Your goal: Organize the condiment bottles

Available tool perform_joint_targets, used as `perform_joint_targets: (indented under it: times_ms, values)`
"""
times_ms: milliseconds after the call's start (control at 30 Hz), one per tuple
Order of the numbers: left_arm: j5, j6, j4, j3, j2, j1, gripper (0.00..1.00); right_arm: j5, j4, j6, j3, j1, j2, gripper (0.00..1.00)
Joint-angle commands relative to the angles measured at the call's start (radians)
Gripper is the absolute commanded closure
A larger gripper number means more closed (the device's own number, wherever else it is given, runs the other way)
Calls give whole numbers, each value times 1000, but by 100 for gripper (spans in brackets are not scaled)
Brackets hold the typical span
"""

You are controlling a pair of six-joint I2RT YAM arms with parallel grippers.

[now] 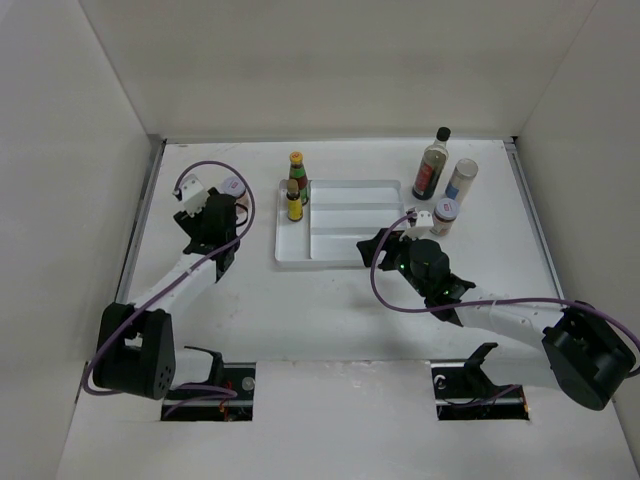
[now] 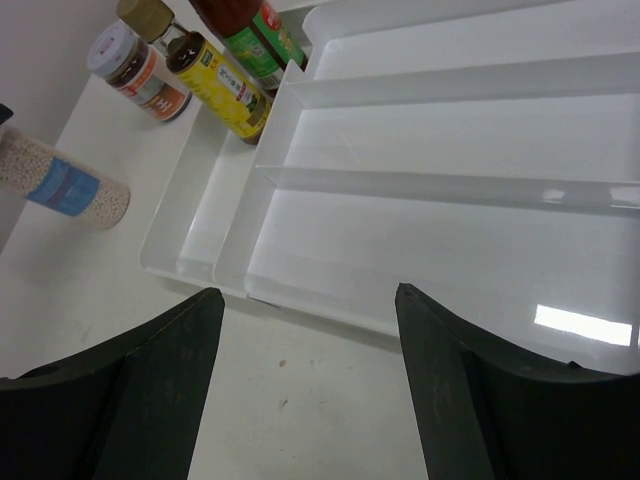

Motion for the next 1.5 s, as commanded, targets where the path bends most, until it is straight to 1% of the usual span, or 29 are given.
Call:
perform_joint_targets:
  times_ms: [0, 67, 100, 167, 233, 367, 467, 600, 700, 867, 1133, 1300, 1400, 1467]
  values:
    - [66, -42, 52, 8, 25, 18, 43, 7, 25, -12, 29, -1, 7, 24]
    - [79, -47, 60, -1, 31, 20, 45, 7, 23, -12, 28, -1, -9, 24]
    - [82, -49, 57, -3, 31, 23, 48, 7, 29, -12, 25, -1, -10, 24]
    - [98, -50, 61, -9, 11, 24, 58, 7, 32, -10, 23, -1, -7, 24]
    - [111, -50, 55, -5, -16, 24, 64, 7, 23, -12, 29, -1, -3, 24]
    - [114, -44, 37, 11, -120, 6, 71, 10, 34, -12, 25, -1, -3, 24]
    - [100, -38, 37, 29, -197, -63, 72, 11, 26, -13, 28, -1, -9, 24]
    - [79, -24, 44, 75, -216, -192, 73, 11, 29, -13, 28, -1, 5, 24]
    - [59, -10, 54, 130, -167, -284, 73, 11, 34, -17, 29, -1, 4, 24]
    - [54, 14, 107, 195, -54, -379, 73, 13, 24, -17, 31, -1, 5, 24]
    - [45, 66, 173, 255, 120, -414, 73, 16, 38, -18, 23, -1, -6, 23]
    - [43, 77, 183, 247, 187, -417, 72, 16, 28, -18, 28, -1, -4, 24]
    - [43, 74, 184, 232, 207, -424, 69, 16, 34, -18, 23, -1, 0, 23]
    - [42, 68, 187, 219, 215, -430, 64, 16, 26, -20, 29, -1, 5, 24]
